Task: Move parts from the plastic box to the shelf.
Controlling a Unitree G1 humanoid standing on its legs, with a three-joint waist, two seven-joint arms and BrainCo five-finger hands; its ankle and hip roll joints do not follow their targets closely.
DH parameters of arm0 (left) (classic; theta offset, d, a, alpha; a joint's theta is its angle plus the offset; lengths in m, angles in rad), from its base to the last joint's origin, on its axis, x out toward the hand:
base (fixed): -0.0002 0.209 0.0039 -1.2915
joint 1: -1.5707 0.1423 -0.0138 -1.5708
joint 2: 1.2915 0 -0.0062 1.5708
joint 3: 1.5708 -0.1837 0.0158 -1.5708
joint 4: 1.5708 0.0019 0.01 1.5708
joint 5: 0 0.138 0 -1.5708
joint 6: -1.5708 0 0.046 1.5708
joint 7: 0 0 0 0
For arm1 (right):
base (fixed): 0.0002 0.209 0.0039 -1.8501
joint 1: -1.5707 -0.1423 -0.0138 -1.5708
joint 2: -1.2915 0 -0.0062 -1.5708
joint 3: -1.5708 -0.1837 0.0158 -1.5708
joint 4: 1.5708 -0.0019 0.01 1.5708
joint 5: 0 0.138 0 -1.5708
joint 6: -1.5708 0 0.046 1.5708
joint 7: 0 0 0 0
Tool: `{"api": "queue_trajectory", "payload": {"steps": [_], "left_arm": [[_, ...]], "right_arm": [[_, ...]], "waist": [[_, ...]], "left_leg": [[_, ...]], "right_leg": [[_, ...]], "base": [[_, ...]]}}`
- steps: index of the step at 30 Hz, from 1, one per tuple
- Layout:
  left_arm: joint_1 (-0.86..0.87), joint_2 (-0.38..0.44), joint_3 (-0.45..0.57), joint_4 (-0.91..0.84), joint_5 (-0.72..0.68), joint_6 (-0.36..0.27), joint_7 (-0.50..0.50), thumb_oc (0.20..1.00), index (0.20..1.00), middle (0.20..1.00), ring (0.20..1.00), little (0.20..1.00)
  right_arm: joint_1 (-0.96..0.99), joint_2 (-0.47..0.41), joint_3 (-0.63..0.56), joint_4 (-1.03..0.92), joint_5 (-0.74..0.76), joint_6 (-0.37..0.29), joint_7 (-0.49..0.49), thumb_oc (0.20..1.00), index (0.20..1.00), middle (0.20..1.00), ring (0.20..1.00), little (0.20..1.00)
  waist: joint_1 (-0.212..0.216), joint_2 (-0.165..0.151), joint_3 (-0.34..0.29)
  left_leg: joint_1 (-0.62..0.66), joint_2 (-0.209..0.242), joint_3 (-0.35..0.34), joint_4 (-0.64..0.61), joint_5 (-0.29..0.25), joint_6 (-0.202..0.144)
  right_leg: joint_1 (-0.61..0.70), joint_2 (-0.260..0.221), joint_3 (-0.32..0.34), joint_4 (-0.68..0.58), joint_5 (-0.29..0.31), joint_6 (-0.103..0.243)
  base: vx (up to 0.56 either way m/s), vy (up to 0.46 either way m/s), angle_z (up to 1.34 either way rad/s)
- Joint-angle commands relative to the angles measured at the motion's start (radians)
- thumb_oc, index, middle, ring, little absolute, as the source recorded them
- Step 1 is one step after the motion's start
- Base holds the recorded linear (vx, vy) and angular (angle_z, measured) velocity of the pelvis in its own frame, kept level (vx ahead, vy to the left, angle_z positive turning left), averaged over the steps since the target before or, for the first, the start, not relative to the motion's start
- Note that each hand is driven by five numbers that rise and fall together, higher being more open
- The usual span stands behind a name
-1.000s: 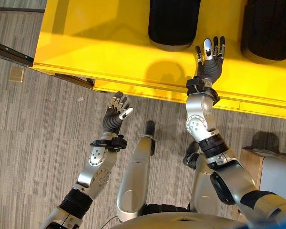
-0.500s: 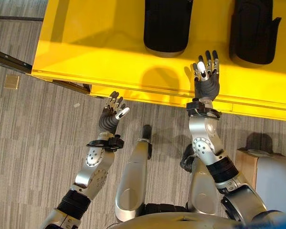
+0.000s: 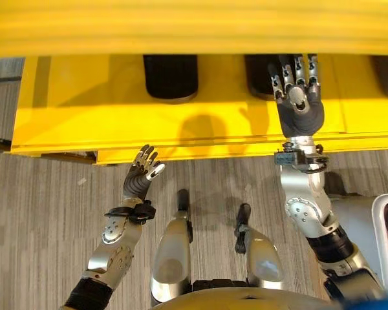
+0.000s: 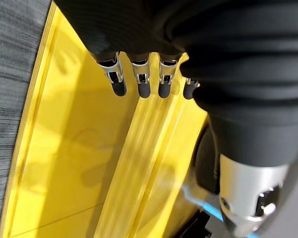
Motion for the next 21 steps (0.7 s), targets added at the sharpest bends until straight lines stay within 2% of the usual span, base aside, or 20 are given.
{"api": "queue_trajectory", "payload": {"steps": [1,3,5,7,9,11,12,13,15,16,17,18,19,21], "left_arm": [[-0.042,-0.022,0.060,-0.052,0.040,-0.076,-0.087,1.000,1.000,1.000,1.000,1.000],[-0.036,-0.028,0.066,-0.050,0.042,-0.074,-0.092,1.000,1.000,1.000,1.000,1.000],[-0.026,-0.047,0.084,-0.040,0.054,-0.077,-0.095,1.000,1.000,1.000,1.000,1.000],[-0.022,-0.055,0.093,-0.039,0.056,-0.077,-0.098,1.000,1.000,1.000,1.000,1.000],[-0.019,-0.072,0.097,-0.036,0.057,-0.077,-0.102,1.000,1.000,1.000,1.000,1.000],[-0.022,-0.089,0.095,-0.029,0.061,-0.078,-0.101,1.000,1.000,1.000,1.000,1.000],[-0.020,-0.092,0.094,-0.030,0.065,-0.080,-0.101,1.000,1.000,1.000,1.000,1.000],[-0.018,-0.105,0.089,-0.028,0.073,-0.076,-0.100,1.000,1.000,1.000,1.000,1.000],[-0.005,-0.113,0.090,-0.026,0.081,-0.074,-0.105,1.000,1.000,1.000,1.000,1.000],[-0.002,-0.114,0.093,-0.024,0.085,-0.073,-0.109,1.000,1.000,1.000,1.000,1.000],[-0.001,-0.115,0.092,-0.024,0.085,-0.074,-0.109,1.000,1.000,1.000,1.000,1.000],[0.001,-0.119,0.091,-0.025,0.090,-0.074,-0.107,1.000,1.000,1.000,1.000,1.000],[0.004,-0.123,0.090,-0.021,0.096,-0.076,-0.102,1.000,1.000,1.000,1.000,1.000],[0.010,-0.134,0.086,-0.028,0.102,-0.075,-0.092,1.000,1.000,1.000,1.000,1.000]], "right_arm": [[0.066,-0.048,0.010,-0.051,-0.058,0.014,0.084,1.000,1.000,1.000,1.000,1.000],[0.084,-0.061,0.004,-0.050,-0.068,0.023,0.095,1.000,1.000,1.000,1.000,1.000],[0.136,-0.087,-0.014,-0.042,-0.090,0.042,0.118,1.000,1.000,1.000,1.000,1.000],[0.160,-0.094,-0.022,-0.035,-0.093,0.049,0.123,1.000,1.000,1.000,1.000,1.000],[0.200,-0.109,-0.038,-0.025,-0.090,0.057,0.126,1.000,1.000,1.000,1.000,1.000],[0.232,-0.117,-0.062,-0.016,-0.093,0.060,0.123,1.000,1.000,1.000,1.000,1.000],[0.245,-0.119,-0.067,-0.006,-0.088,0.061,0.125,1.000,1.000,1.000,1.000,1.000],[0.271,-0.105,-0.073,0.020,-0.081,0.072,0.128,1.000,1.000,1.000,1.000,1.000],[0.295,-0.094,-0.075,0.033,-0.070,0.082,0.139,1.000,1.000,1.000,1.000,1.000],[0.303,-0.093,-0.080,0.039,-0.076,0.088,0.137,1.000,1.000,1.000,1.000,1.000],[0.304,-0.093,-0.080,0.039,-0.077,0.088,0.137,1.000,1.000,1.000,1.000,1.000],[0.316,-0.084,-0.085,0.053,-0.091,0.093,0.134,1.000,1.000,1.000,1.000,1.000],[0.310,-0.069,-0.076,0.078,-0.096,0.094,0.126,1.000,1.000,1.000,1.000,1.000],[0.289,-0.048,-0.060,0.096,-0.117,0.096,0.118,1.000,1.000,1.000,1.000,1.000]], "waist": [[-0.031,0.031,-0.148],[-0.035,0.033,-0.159],[-0.051,0.038,-0.186],[-0.053,0.041,-0.196],[-0.060,0.038,-0.202],[-0.055,0.033,-0.206],[-0.046,0.028,-0.204],[-0.037,0.012,-0.209],[-0.029,0.003,-0.219],[-0.034,0.008,-0.231],[-0.034,0.008,-0.231],[-0.032,0.019,-0.244],[-0.026,0.027,-0.250],[-0.012,0.034,-0.254]], "left_leg": [[0.110,0.136,0.027,-0.082,0.017,-0.058],[0.125,0.155,0.038,-0.090,0.028,-0.061],[0.156,0.203,0.054,-0.110,0.062,-0.073],[0.157,0.215,0.052,-0.113,0.080,-0.075],[0.157,0.218,0.042,-0.071,0.079,-0.068],[0.139,0.196,0.000,-0.014,0.091,-0.057],[0.131,0.162,-0.049,0.017,0.089,-0.049],[0.094,0.027,-0.118,0.073,0.010,-0.019],[0.076,-0.080,-0.154,0.076,-0.058,0.011],[0.077,-0.111,-0.146,0.060,-0.065,0.024],[0.079,-0.112,-0.146,0.059,-0.066,0.025],[0.089,-0.179,-0.171,0.038,-0.075,0.046],[0.096,-0.224,-0.206,0.032,-0.080,0.058],[0.107,-0.285,-0.284,0.039,-0.085,0.071]], "right_leg": [[-0.035,0.041,0.008,0.040,-0.033,-0.010],[-0.039,0.058,0.019,0.056,-0.046,-0.020],[-0.046,0.107,0.050,0.095,-0.081,-0.044],[-0.047,0.123,0.058,0.096,-0.086,-0.053],[-0.029,0.145,0.081,0.089,-0.095,-0.072],[-0.005,0.153,0.096,0.053,-0.084,-0.086],[0.011,0.153,0.105,0.033,-0.079,-0.090],[0.034,0.149,0.115,-0.004,-0.066,-0.093],[0.054,0.156,0.126,-0.026,-0.055,-0.089],[0.055,0.162,0.126,-0.034,-0.048,-0.086],[0.057,0.162,0.126,-0.035,-0.048,-0.085],[0.065,0.180,0.140,-0.042,-0.042,-0.081],[0.064,0.193,0.155,-0.045,-0.035,-0.078],[0.062,0.213,0.200,-0.048,-0.025,-0.071]], "base": [[0.07,-0.235,-0.15],[0.04,-0.183,-0.29],[0.04,-0.239,-0.47],[0.02,-0.197,-0.40],[0.06,-0.222,-0.39],[0.05,-0.170,-0.32],[0.08,-0.186,-0.26],[0.10,-0.135,-0.26],[0.11,-0.076,-0.23],[0.08,-0.022,-0.18],[0.10,0.017,-0.23],[0.09,0.038,-0.10],[0.09,0.053,-0.03],[0.02,0.066,-0.28]]}}
